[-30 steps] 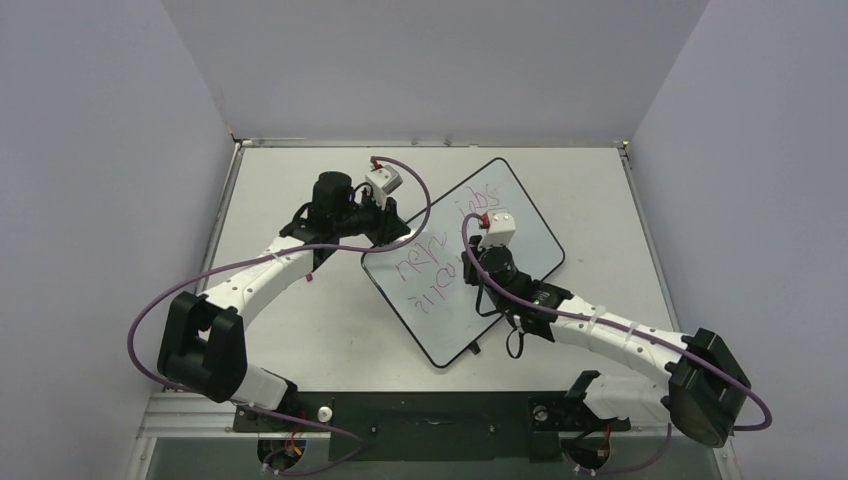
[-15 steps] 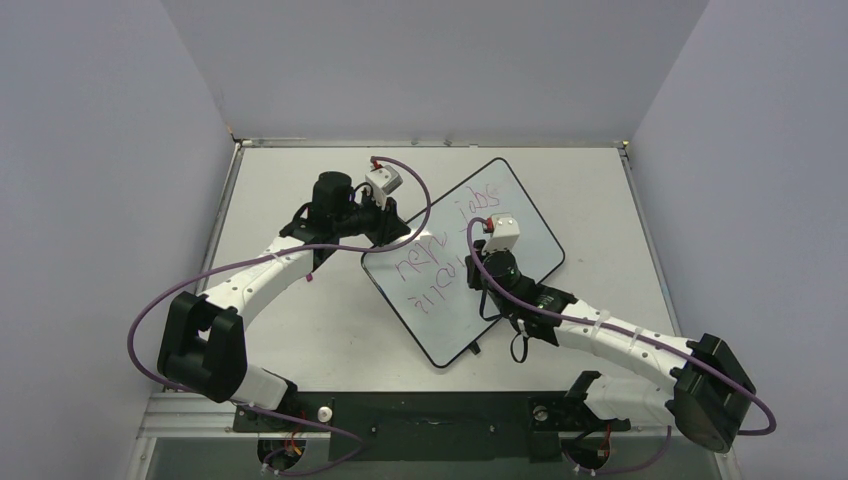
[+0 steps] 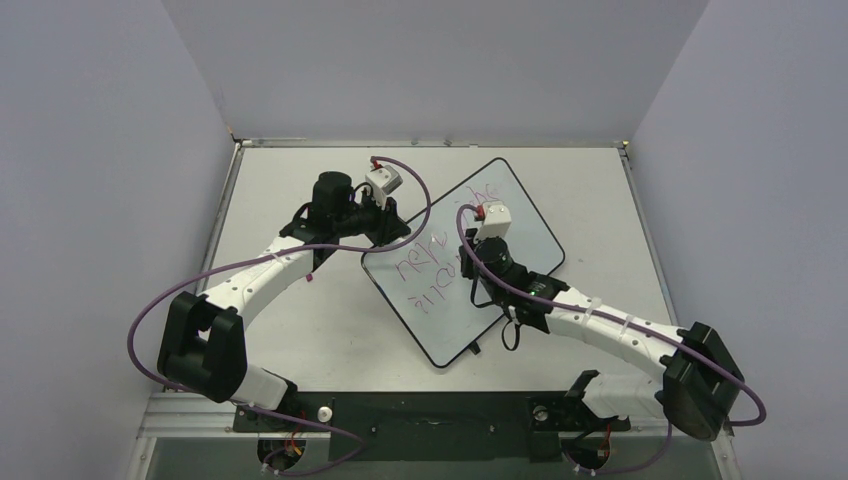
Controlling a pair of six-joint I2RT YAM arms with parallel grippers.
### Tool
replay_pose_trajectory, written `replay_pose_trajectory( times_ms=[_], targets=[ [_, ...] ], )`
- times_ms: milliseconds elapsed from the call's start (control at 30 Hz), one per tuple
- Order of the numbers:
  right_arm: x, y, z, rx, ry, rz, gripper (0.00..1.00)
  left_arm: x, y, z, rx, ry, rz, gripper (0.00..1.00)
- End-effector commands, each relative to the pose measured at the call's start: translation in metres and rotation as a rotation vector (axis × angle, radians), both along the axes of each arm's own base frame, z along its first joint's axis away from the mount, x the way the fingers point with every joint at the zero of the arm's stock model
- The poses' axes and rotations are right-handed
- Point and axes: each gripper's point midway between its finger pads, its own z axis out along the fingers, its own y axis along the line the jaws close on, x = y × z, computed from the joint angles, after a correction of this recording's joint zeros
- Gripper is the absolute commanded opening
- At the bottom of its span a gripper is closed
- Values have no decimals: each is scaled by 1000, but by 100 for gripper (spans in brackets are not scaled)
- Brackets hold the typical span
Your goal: Write a sentence on the whiteboard
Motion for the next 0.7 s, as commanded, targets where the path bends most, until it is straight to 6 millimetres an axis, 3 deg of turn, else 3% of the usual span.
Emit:
replay_pose_trajectory(
  times_ms=[0,267,667],
  targets=[
    [15,2,20,14,-40,-16,0,11,2,16,6,-106,1,0],
    [21,-10,13,-6,-25,-49,0,12,2,15,7,-103,2,0],
    [0,-20,-13,17,32,-32,0,13,2,15,11,-107,5,0]
  ],
)
